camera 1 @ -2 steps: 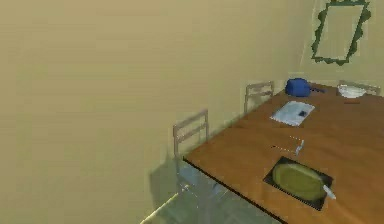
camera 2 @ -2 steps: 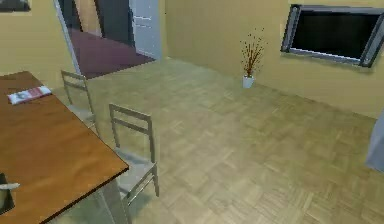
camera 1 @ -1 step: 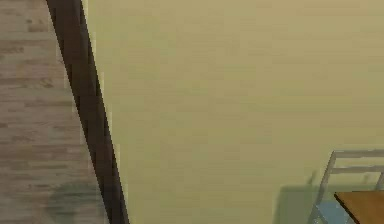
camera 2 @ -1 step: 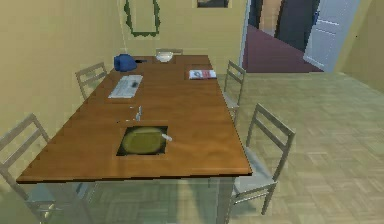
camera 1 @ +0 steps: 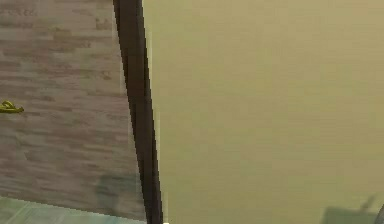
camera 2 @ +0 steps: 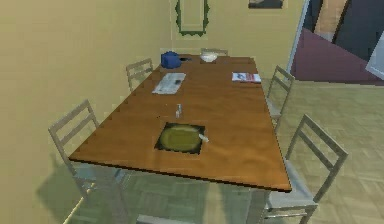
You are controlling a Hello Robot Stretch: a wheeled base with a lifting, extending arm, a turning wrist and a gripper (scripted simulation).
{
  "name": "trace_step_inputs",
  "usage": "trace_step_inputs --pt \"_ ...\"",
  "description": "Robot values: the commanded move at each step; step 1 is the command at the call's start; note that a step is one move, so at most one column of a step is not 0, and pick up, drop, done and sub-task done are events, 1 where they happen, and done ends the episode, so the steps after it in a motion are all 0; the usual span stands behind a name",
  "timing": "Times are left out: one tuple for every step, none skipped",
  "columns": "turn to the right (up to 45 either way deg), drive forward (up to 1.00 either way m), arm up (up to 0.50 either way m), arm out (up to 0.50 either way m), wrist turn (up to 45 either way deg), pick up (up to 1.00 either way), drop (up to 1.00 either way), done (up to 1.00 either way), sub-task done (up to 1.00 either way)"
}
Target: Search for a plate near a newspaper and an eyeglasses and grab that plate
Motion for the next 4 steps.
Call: trace_step_inputs --pt "0.0 0.0 0.5 0.0 0.0 0.0 0.0 0.0 0.0" --pt "0.0 0.0 0.38 0.0 0.0 0.0 0.0 0.0 0.0" --pt "0.0 0.0 0.0 0.4 0.0 0.0 0.0 0.0 0.0" --pt "0.0 0.0 0.0 0.0 45.0 0.0 0.0 0.0 0.0"
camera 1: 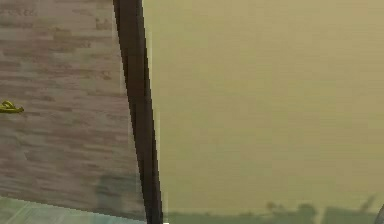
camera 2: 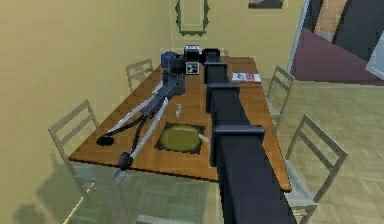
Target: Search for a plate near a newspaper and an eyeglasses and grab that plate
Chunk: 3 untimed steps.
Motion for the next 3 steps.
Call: trace_step_inputs --pt "0.0 0.0 0.0 0.0 45.0 0.0 0.0 0.0 0.0" --pt "0.0 0.0 0.0 0.0 45.0 0.0 0.0 0.0 0.0" --pt "0.0 0.0 0.0 0.0 45.0 0.0 0.0 0.0 0.0"
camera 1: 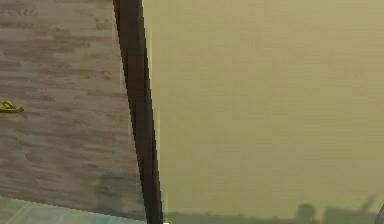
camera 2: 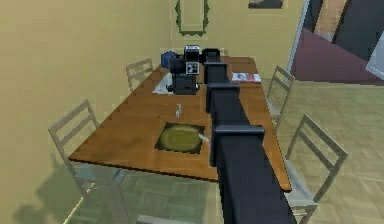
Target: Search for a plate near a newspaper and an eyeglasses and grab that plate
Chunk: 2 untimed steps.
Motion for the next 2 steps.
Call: trace_step_inputs --pt "0.0 0.0 0.0 0.0 12.0 0.0 0.0 0.0 0.0" --pt "0.0 0.0 -0.3 0.0 0.0 0.0 0.0 0.0 0.0"
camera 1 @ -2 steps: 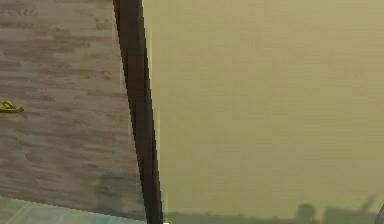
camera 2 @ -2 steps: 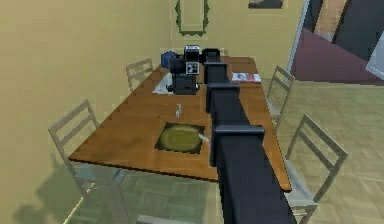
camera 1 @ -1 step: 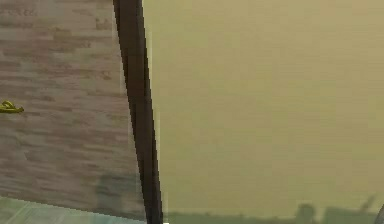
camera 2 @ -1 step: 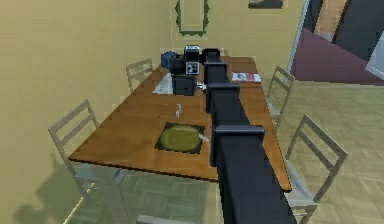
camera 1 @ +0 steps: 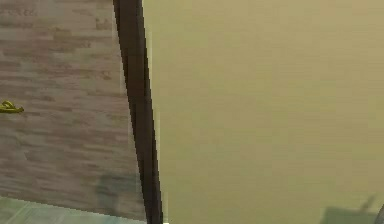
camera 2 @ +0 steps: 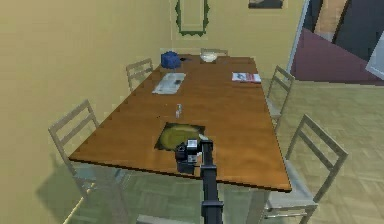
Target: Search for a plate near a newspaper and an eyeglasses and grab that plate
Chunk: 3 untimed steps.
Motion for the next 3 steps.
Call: trace_step_inputs --pt "0.0 0.0 0.0 0.0 0.0 1.0 0.0 0.0 0.0" --pt "0.0 0.0 0.1 0.0 0.0 0.0 0.0 0.0 0.0" --pt "0.0 0.0 0.0 0.0 0.0 0.0 0.0 1.0 0.0"
